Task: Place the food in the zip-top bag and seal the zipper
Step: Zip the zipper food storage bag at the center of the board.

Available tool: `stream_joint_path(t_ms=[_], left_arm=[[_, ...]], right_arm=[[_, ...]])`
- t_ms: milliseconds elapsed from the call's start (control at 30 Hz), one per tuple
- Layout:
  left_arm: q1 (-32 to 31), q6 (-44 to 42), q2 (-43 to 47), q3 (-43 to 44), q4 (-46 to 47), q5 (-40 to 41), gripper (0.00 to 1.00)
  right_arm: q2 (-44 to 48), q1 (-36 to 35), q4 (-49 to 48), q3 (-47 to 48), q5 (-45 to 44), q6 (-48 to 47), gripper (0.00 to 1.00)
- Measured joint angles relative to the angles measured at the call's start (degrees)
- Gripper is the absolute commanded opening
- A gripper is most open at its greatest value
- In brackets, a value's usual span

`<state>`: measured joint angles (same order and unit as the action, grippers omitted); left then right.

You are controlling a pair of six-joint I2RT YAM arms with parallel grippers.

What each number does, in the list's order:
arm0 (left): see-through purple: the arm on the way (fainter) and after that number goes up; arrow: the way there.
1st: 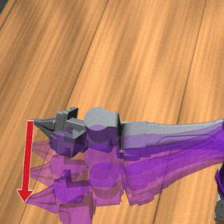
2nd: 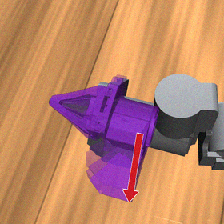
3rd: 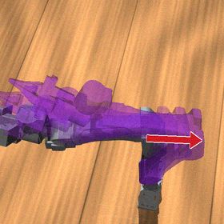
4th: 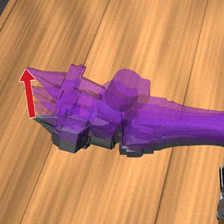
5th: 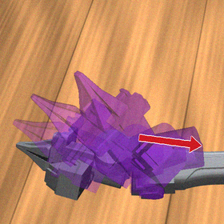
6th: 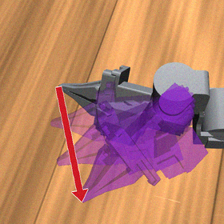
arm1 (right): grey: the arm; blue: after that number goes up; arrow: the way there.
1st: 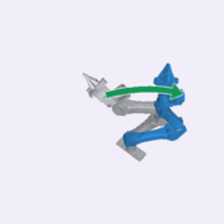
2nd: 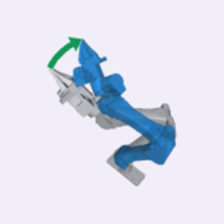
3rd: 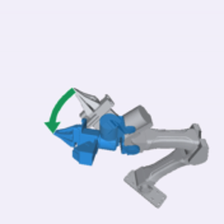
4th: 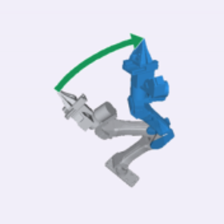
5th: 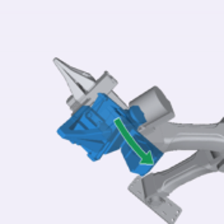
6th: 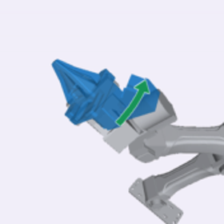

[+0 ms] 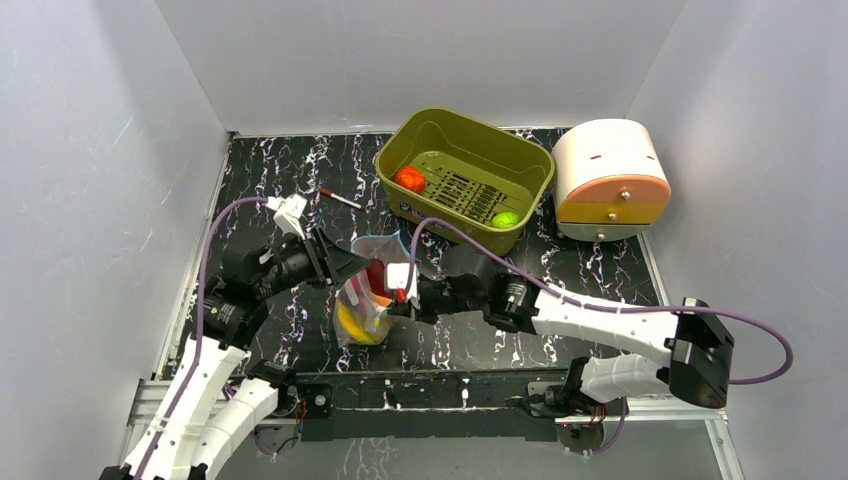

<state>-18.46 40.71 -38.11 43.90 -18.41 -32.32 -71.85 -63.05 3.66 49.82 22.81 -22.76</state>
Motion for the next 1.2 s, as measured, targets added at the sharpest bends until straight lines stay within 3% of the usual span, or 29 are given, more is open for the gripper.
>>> stream_joint_path(t_ms=[200, 333, 600, 933, 1200], left_arm=[[0.0, -8.0, 1.8, 5.9, -1.6, 3.8, 0.64], [0.0, -12.3, 3.9, 7.8, -1.8, 4.9, 0.67], [0.0, -18.7, 6.6, 8.2, -3.5, -0.6, 0.49], [0.0, -26.5, 15.9, 8.4, -1.1, -11.3, 0.53], [0.0, -33.0, 15.3, 5.3, -0.7, -15.3, 0.55]], right_arm=[[4.1, 0.0, -6.2, -1.5, -2.9, 16.0, 0.00], [4.2, 0.0, -6.9, -1.2, -6.0, 25.6, 0.00], [4.2, 0.0, -6.1, 3.0, -9.9, 36.0, 0.00], [5.5, 0.0, 0.0, 10.2, -15.2, 42.8, 0.00], [6.4, 0.0, 1.0, 9.4, -11.7, 42.2, 0.00]])
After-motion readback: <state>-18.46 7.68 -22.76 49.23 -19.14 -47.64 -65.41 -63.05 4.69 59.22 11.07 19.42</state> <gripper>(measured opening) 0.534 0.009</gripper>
